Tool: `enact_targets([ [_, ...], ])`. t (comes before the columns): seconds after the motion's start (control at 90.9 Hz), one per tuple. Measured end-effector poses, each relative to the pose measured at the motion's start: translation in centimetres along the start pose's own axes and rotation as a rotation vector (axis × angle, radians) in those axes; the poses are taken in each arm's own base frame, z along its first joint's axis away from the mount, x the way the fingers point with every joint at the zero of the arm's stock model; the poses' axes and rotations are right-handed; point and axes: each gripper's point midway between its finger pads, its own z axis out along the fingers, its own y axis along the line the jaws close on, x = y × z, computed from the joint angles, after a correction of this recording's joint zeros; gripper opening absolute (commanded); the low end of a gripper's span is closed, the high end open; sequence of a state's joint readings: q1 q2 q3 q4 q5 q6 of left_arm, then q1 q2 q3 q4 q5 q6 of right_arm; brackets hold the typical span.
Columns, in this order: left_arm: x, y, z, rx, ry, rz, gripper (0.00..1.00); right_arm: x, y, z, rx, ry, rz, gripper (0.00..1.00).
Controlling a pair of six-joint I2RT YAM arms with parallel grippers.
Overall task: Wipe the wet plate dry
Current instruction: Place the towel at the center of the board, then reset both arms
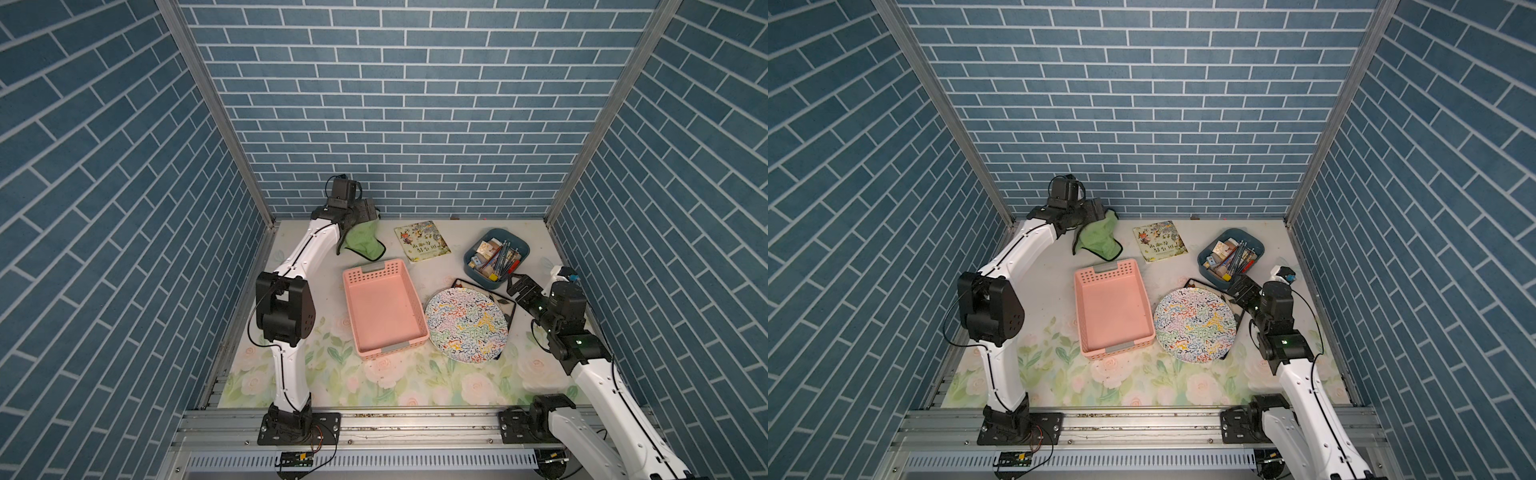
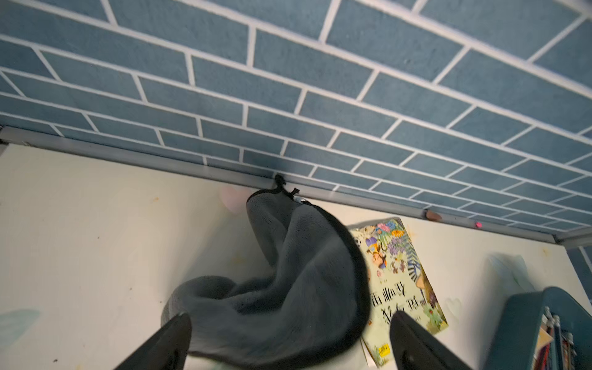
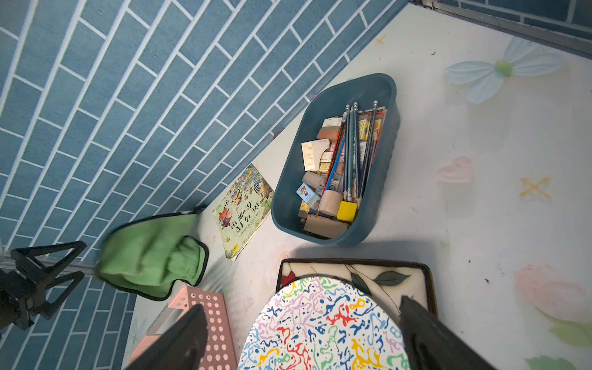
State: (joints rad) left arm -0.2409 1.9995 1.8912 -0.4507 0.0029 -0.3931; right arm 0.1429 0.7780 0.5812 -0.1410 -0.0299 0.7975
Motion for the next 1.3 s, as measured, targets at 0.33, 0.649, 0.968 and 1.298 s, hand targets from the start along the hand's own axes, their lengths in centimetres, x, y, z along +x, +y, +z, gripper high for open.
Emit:
enact_targets([
  [0.33,-4.6,-1.1,-15.3,0.109,-0.264,-0.003,1.0,-0.6,-1.3,1.0,0.072,-0.031,-0.087,0.99],
  [0.649,8.9,8.9,-21.2,-0.07,-0.454,0.03,1.0,-1.3,-8.7,0.1,0.318,-0.305,-0.298,0.99],
  [0.968,18.8,17.4,-17.8,-0.376,-0.44,0.102,1.0,-0.7,-12.5,3.4,0.466,-0.371,-0.482,0.99],
  [1.298,18.0,19.2,-17.1,-0.431,-0.541,0.139,1.0,0.3,-10.8,7.8,0.324,-0.361,-0.695,1.0],
])
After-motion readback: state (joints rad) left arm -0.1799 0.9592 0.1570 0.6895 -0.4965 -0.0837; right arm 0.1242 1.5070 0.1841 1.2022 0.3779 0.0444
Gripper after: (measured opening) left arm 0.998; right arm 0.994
